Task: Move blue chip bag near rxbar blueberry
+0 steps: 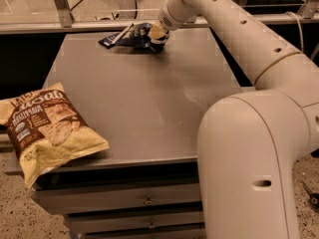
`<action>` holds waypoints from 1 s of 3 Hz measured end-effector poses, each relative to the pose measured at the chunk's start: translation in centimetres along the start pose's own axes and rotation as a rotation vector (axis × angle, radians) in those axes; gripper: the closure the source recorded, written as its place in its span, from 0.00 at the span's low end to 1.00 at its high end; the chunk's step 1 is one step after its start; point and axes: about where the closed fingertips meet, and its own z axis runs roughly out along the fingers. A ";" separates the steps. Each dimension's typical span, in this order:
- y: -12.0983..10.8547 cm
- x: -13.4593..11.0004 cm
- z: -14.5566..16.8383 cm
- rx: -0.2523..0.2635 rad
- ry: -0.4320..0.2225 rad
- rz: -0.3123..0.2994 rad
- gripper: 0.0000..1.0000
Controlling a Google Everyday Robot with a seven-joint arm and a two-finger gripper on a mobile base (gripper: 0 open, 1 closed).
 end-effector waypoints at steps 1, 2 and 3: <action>0.7 -0.2 0.5 -0.019 0.000 -0.010 0.02; 0.6 -0.4 -0.1 -0.021 -0.016 -0.022 0.00; -0.5 0.0 -2.8 -0.008 -0.075 -0.034 0.00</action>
Offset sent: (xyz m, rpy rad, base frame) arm -0.0103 -0.0022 0.0187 0.0147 -0.0358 0.0468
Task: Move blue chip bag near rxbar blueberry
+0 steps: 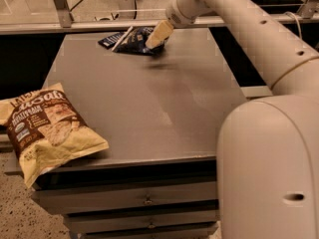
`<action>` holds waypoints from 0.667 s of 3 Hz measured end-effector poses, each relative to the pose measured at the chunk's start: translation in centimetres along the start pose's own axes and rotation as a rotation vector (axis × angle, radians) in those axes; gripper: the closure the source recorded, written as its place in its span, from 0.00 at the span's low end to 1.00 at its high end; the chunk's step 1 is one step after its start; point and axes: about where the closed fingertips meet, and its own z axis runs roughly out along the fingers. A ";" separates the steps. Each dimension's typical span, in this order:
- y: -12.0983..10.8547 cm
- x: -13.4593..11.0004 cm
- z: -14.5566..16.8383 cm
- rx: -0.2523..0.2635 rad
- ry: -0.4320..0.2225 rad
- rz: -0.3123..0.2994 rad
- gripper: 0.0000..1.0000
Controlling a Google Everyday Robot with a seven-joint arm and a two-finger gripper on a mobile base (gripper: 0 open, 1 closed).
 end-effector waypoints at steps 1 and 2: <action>-1.4 1.9 -3.5 -0.022 -0.118 0.008 0.00; -1.8 5.1 -9.8 -0.119 -0.331 0.025 0.00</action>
Offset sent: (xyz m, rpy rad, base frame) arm -0.1520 -0.1811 0.0821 0.5255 -0.2622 0.5682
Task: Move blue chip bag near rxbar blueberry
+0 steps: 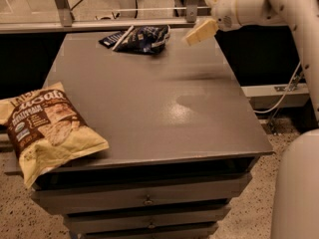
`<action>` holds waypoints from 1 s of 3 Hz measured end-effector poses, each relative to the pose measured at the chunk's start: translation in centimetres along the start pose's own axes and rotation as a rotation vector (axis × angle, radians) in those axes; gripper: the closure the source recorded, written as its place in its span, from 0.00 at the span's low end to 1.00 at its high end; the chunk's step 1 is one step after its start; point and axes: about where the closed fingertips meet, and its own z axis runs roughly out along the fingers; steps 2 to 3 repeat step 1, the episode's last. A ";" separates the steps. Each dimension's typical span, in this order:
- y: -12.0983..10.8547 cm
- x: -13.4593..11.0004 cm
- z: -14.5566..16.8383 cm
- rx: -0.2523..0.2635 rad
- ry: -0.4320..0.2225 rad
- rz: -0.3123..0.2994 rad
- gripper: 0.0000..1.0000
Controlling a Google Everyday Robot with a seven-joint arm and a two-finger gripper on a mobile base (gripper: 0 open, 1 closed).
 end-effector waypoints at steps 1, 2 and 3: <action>1.8 -1.9 -3.6 -0.085 -0.144 -0.057 0.00; 1.8 -1.9 -3.6 -0.085 -0.144 -0.057 0.00; 1.8 -1.9 -3.6 -0.085 -0.144 -0.057 0.00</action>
Offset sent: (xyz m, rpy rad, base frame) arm 0.0000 0.0000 0.0000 0.0000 0.0000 0.0000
